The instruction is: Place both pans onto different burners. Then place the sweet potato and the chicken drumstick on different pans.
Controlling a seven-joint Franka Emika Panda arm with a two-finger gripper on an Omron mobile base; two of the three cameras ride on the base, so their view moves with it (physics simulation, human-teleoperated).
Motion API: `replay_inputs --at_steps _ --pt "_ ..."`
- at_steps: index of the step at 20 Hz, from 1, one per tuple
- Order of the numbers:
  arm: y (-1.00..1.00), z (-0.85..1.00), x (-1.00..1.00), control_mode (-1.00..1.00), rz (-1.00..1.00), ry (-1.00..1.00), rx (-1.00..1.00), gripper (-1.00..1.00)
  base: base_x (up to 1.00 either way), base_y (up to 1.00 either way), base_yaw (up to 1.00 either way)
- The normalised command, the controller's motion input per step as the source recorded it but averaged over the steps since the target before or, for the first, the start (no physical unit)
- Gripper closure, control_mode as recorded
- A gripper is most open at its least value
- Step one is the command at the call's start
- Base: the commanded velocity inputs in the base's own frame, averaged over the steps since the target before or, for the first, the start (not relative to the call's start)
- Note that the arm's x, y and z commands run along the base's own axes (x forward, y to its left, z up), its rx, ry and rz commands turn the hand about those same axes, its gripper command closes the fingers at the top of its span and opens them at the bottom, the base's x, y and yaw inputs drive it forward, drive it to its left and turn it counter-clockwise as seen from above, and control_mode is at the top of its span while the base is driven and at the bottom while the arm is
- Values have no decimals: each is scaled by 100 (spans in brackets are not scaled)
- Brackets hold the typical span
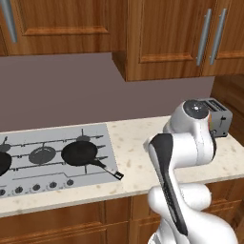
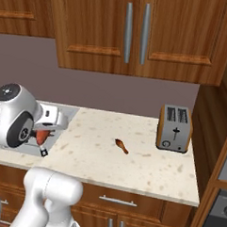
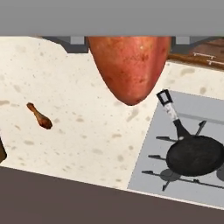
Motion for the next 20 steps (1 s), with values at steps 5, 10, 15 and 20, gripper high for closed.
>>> replay_inputs --at_steps 5,10,15,20 --pt "84 0 7 -100 0 -4 -4 100 0 0 0" --pt "64 0 18 -100 0 0 10 100 0 0 0" --pt "54 0 45 -100 0 0 12 100 0 0 0" --pt "53 0 44 -100 0 0 7 100 0 0 0"
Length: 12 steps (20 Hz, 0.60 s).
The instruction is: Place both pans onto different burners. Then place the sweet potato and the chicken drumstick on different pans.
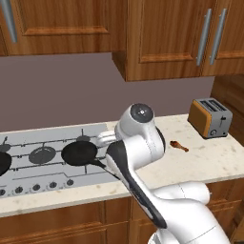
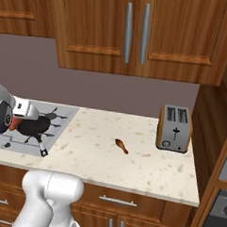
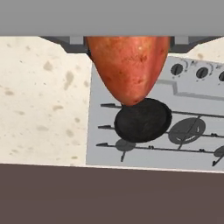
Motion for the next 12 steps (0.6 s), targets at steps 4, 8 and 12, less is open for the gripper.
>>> replay_inputs --at_steps 4,8,12 --pt "51 0 40 -100 0 0 1 100 0 0 0" --pt "53 0 53 -100 0 0 3 100 0 0 0" --pt "47 -1 64 -100 0 4 5 100 0 0 0"
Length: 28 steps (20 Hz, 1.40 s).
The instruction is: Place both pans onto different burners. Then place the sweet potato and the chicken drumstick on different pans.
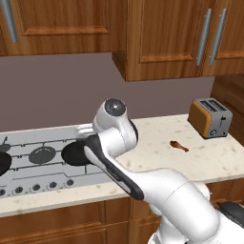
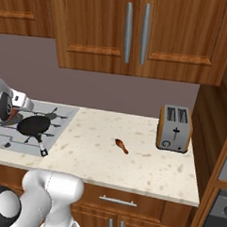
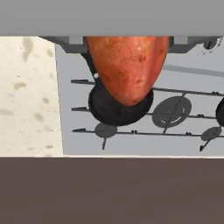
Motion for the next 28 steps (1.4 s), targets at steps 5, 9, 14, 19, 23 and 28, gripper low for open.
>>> replay_inputs --at_steps 5,9,14,19,23,28 --pt "26 -19 68 -100 0 12 7 100 0 0 0" --pt "23 -41 56 -100 0 6 2 100 0 0 0" --pt "23 -33 40 -100 0 2 0 100 0 0 0" --pt "17 -32 26 -100 0 0 -3 100 0 0 0" --pt "13 -34 24 -100 0 0 -3 100 0 0 0" --pt "12 -29 23 -100 0 1 0 100 0 0 0"
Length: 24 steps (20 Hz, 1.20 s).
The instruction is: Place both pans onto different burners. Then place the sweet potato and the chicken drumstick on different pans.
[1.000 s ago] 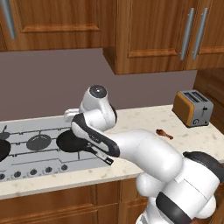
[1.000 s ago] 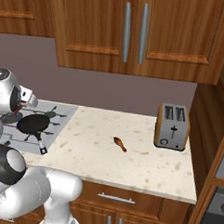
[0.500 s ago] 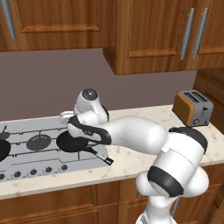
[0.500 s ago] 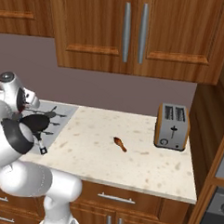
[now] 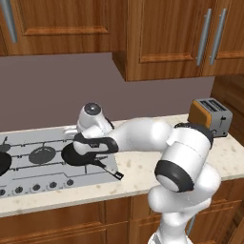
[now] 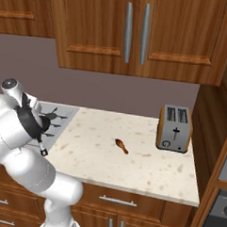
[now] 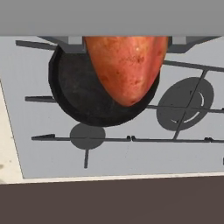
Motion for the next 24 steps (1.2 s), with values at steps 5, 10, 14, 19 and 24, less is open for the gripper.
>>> replay_inputs --at_steps 5,10,14,19,24 --pt "4 -16 15 -100 0 1 0 100 0 0 0" --pt "1 -12 3 -100 -1 0 0 100 0 0 0" --pt "0 -16 0 -100 -1 1 0 100 0 0 0" --pt "0 -20 2 -100 -3 5 0 100 0 0 0" --pt "0 -21 6 -100 -5 6 0 100 0 0 0"
